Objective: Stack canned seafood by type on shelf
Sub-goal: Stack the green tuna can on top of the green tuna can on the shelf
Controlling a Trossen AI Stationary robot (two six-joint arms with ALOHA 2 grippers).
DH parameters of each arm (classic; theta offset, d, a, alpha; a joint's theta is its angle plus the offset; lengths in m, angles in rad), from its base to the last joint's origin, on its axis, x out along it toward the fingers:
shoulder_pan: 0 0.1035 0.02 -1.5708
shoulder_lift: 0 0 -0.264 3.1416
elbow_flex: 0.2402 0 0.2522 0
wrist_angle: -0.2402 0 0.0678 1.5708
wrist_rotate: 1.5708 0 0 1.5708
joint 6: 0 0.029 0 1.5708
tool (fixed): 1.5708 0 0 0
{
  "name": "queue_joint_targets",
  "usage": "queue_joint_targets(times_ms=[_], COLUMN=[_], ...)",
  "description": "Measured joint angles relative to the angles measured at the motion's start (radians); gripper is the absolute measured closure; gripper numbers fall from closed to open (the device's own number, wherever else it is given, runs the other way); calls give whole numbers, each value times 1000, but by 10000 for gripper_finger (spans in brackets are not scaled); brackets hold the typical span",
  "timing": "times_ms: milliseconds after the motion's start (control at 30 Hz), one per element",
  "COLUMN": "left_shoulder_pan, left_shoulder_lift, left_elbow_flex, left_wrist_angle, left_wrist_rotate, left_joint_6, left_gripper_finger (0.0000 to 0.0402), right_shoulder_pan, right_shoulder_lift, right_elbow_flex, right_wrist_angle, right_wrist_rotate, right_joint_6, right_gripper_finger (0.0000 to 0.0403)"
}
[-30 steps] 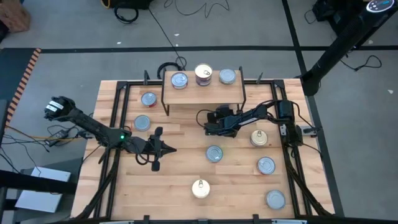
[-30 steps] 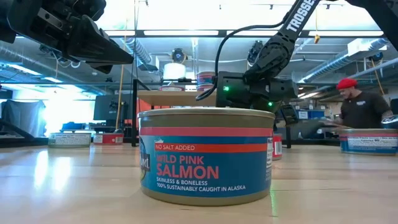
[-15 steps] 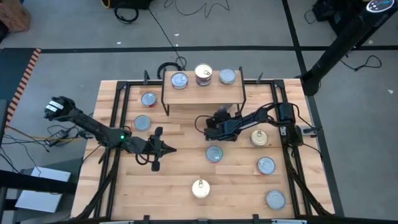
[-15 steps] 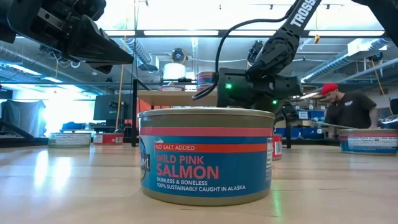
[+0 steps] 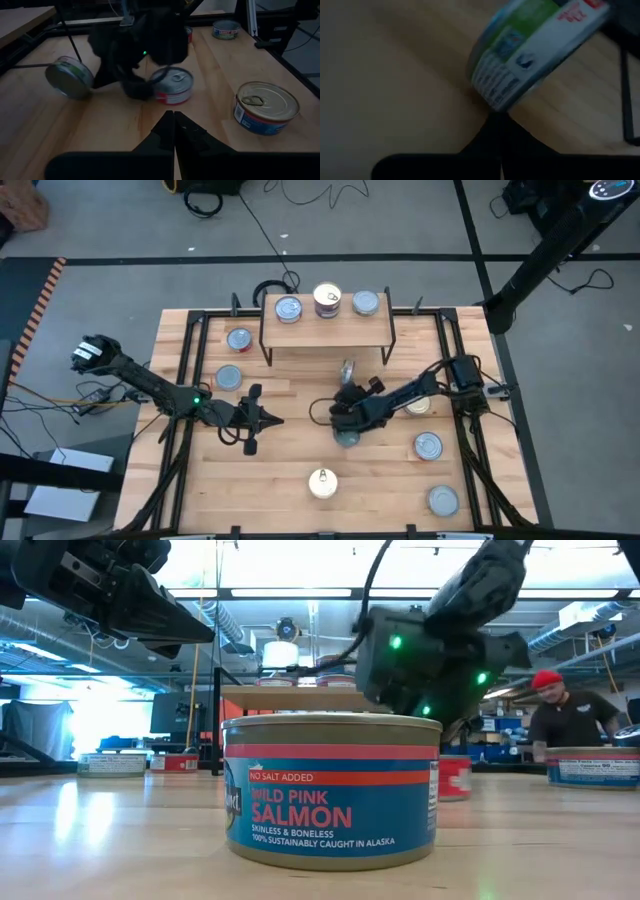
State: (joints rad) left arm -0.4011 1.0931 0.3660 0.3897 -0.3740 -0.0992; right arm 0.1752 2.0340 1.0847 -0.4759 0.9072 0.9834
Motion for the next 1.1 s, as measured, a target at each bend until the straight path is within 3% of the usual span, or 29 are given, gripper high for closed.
queue_joint_targets(times_ms=[467,767,1100], left_shoulder_pan=[0,0,0], left_shoulder_lift=[0,0,0], left_elbow_flex=[0,0,0], left_wrist_angle=[-17,-18,-20], left_wrist_rotate=[0,0,-1], left_joint_6=[-10,-8,-11], left_gripper_finger=[396,396,396], right_shoulder_pan=[124,197,74], right_shoulder_lift=[-207,-336,-317], right_elbow_flex=[0,0,-22], right_wrist_angle=[-6,-125,-123], right_wrist_rotate=[-286,-318,-352], right_joint_6=[-373,-362,-332], right_gripper_finger=[402,402,401])
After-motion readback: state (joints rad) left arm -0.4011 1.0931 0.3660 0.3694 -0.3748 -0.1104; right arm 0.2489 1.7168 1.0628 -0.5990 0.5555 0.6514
